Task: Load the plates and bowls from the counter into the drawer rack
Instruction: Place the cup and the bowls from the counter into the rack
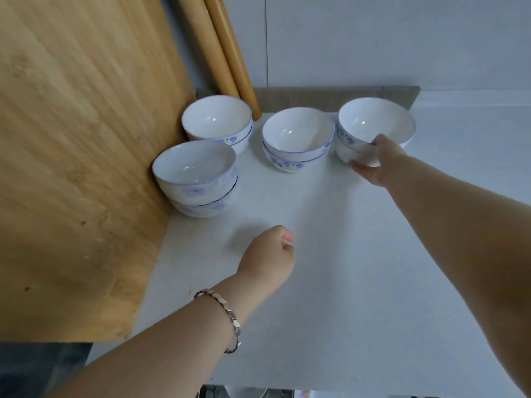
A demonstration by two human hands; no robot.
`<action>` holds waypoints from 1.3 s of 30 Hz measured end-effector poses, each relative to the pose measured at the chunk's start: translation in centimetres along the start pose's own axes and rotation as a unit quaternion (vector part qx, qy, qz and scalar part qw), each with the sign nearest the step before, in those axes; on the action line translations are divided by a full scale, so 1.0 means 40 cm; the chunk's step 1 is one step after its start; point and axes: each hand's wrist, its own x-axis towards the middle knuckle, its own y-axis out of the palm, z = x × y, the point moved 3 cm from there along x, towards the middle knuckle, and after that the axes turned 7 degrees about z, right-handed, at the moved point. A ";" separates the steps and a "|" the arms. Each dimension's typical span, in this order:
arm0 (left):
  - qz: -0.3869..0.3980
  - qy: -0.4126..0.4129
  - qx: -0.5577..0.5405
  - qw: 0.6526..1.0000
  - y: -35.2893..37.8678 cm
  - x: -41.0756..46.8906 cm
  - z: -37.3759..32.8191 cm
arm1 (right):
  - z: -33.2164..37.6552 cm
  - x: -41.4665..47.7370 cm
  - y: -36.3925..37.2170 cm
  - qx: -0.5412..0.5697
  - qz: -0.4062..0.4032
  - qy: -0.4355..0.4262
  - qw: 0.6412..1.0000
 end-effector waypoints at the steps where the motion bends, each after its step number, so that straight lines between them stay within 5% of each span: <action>1: -0.002 -0.001 -0.004 1.000 -0.003 0.005 0.001 | -0.003 0.002 -0.007 0.012 -0.006 -0.002 1.000; 6: 0.012 -0.029 -0.048 0.998 0.000 0.007 0.011 | -0.058 -0.057 -0.062 0.033 0.005 0.011 0.999; 15: 0.071 -0.109 -0.256 0.958 0.110 -0.128 -0.111 | -0.135 -0.341 -0.336 -0.146 0.069 0.117 0.980; 20: 0.149 -0.108 -0.222 0.957 0.239 -0.284 -0.182 | -0.149 -0.516 -0.506 -0.228 0.161 0.165 0.946; 25: 0.109 -0.081 -0.189 0.972 0.390 -0.451 -0.166 | -0.170 -0.638 -0.692 -0.328 0.210 0.152 0.909; 29: 0.118 -0.088 -0.143 0.979 0.534 -0.546 -0.111 | -0.243 -0.678 -0.847 -0.442 0.227 0.199 0.845; 32: 0.158 -0.099 -0.085 0.979 0.645 -0.573 -0.043 | -0.305 -0.655 -0.925 -0.519 0.188 0.130 0.823; 35: 0.210 -0.109 -0.037 0.971 0.749 -0.594 0.026 | -0.392 -0.627 -0.960 -0.635 0.234 0.067 0.733; 39: 0.283 -0.152 -0.010 0.947 0.842 -0.600 0.107 | -0.509 -0.577 -0.984 -0.718 0.265 0.088 0.638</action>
